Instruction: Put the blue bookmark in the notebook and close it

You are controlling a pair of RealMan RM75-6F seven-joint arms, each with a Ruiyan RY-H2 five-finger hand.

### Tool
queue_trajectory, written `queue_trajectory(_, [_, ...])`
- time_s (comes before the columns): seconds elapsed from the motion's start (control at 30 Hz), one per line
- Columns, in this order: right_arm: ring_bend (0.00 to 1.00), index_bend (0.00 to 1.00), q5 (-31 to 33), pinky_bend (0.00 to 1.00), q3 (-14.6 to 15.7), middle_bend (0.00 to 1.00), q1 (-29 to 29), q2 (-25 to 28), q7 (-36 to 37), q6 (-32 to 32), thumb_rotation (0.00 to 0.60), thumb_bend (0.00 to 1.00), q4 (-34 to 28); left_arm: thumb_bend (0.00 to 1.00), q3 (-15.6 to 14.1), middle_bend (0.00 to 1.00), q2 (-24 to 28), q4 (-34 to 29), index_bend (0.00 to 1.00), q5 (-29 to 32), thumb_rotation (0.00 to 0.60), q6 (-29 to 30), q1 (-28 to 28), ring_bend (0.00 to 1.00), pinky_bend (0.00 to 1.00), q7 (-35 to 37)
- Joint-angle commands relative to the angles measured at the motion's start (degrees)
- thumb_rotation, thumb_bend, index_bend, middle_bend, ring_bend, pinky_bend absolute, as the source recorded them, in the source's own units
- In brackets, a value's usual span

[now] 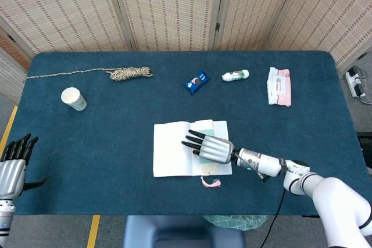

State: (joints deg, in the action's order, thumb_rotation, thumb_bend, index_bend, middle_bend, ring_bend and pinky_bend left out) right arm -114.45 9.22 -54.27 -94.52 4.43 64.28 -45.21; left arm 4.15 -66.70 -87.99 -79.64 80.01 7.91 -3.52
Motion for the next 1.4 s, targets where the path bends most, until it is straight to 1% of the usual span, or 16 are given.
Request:
queue_trajectory(0.03, [0.06, 0.46, 0.1, 0.0, 0.4, 0.08, -0.1, -0.3, 0.5, 0.6, 0.6, 0.12, 0.6, 0.14, 0.0, 0.0, -0.1, 0.0, 0.04, 0.0, 0.6, 0.0, 0.0, 0.0, 0.0, -0.1])
queue_trajectory(0.2, [0.07, 0.39, 0.5, 0.0, 1.0, 0.08, 0.0, -0.2, 1.1, 1.3, 0.6, 0.12, 1.1, 0.14, 0.1, 0.0, -0.1, 0.0, 0.04, 0.3, 0.6, -0.2, 0.1, 0.0, 0.0, -0.3])
queue_trajectory(0.47, [0.06, 0.32, 1.3, 0.0, 1.7, 0.06, 0.3, 0.3, 1.7, 2.0, 0.6, 0.12, 0.2, 0.14, 0.2, 0.0, -0.1, 0.1, 0.04, 0.5, 0.6, -0.6, 0.3, 0.0, 0.0, -0.2])
queue_trajectory(0.73, [0.06, 0.28, 1.6, 0.0, 2.0, 0.06, 0.6, 1.2, 1.1, 3.4, 0.6, 0.11, -1.1, 0.14, 0.1, 0.0, 0.0, 0.1, 0.04, 0.2, 0.6, -0.3, 0.2, 0.0, 0.0, 0.2])
queue_trajectory(0.8, [0.06, 0.27, 1.8, 0.0, 1.7, 0.06, 1.0, 1.8, 1.2, 4.6, 0.6, 0.11, -1.8, 0.14, 0.1, 0.0, -0.1, 0.1, 0.04, -0.2, 0.6, 0.0, 0.2, 0.0, 0.0, 0.3])
queue_trajectory(0.9, [0.06, 0.25, 3.9, 0.0, 0.1, 0.06, 3.0, 3.4, 1.9, 8.5, 0.6, 0.11, -4.4, 0.14, -0.1, 0.0, -0.1, 0.2, 0.05, -0.7, 0.6, 0.4, 0.1, 0.0, 0.0, 0.5])
queue_trajectory(1.0, [0.03, 0.2, 9.7, 0.0, -2.3, 0.03, 7.8, 6.3, 4.1, 11.8, 0.6, 0.11, -11.2, 0.14, -0.2, 0.0, -0.1, 0.3, 0.05, -1.0, 0.6, 0.4, 0.1, 0.0, 0.0, 0.5])
queue_trajectory(1.1, [0.0, 0.13, 16.5, 0.0, -4.0, 0.01, 14.0, 10.9, 3.7, 14.8, 0.6, 0.1, -21.4, 0.14, -0.6, 0.0, -0.2, 0.4, 0.05, -1.7, 0.6, 0.4, 0.2, 0.0, 0.0, 0.4])
queue_trajectory(1.13, [0.0, 0.11, 19.1, 0.0, -4.3, 0.0, 16.7, 13.1, 2.2, 15.8, 0.6, 0.09, -25.7, 0.14, -0.8, 0.0, -0.2, 0.4, 0.05, -2.2, 0.6, 0.3, 0.3, 0.0, 0.0, 0.4])
queue_trajectory(1.2, [0.0, 0.07, 22.3, 0.0, -4.1, 0.0, 20.3, 16.9, -1.1, 17.2, 0.6, 0.09, -31.5, 0.14, -1.2, 0.0, -0.4, 0.3, 0.05, -3.3, 0.6, 0.4, 0.4, 0.0, 0.0, 0.6])
queue_trajectory(1.23, [0.0, 0.05, 24.9, 0.0, -4.1, 0.0, 22.8, 19.3, -4.1, 18.1, 0.6, 0.09, -35.2, 0.14, -1.6, 0.0, -0.5, 0.4, 0.05, -4.4, 0.6, 0.6, 0.5, 0.0, 0.0, 0.8])
queue_trajectory(1.33, [0.0, 0.02, 30.3, 0.0, -4.1, 0.0, 28.2, 23.6, -9.5, 21.1, 0.6, 0.09, -42.6, 0.14, -2.9, 0.0, -0.9, 0.4, 0.05, -7.1, 0.6, 0.9, 0.7, 0.0, 0.0, 1.1])
queue_trajectory(1.4, [0.0, 0.0, 32.5, 0.0, -4.0, 0.0, 31.7, 25.9, -10.1, 23.6, 0.6, 0.08, -46.4, 0.14, -4.1, 0.0, -1.4, 0.6, 0.06, -9.8, 0.6, 1.0, 1.1, 0.0, 0.0, 1.8])
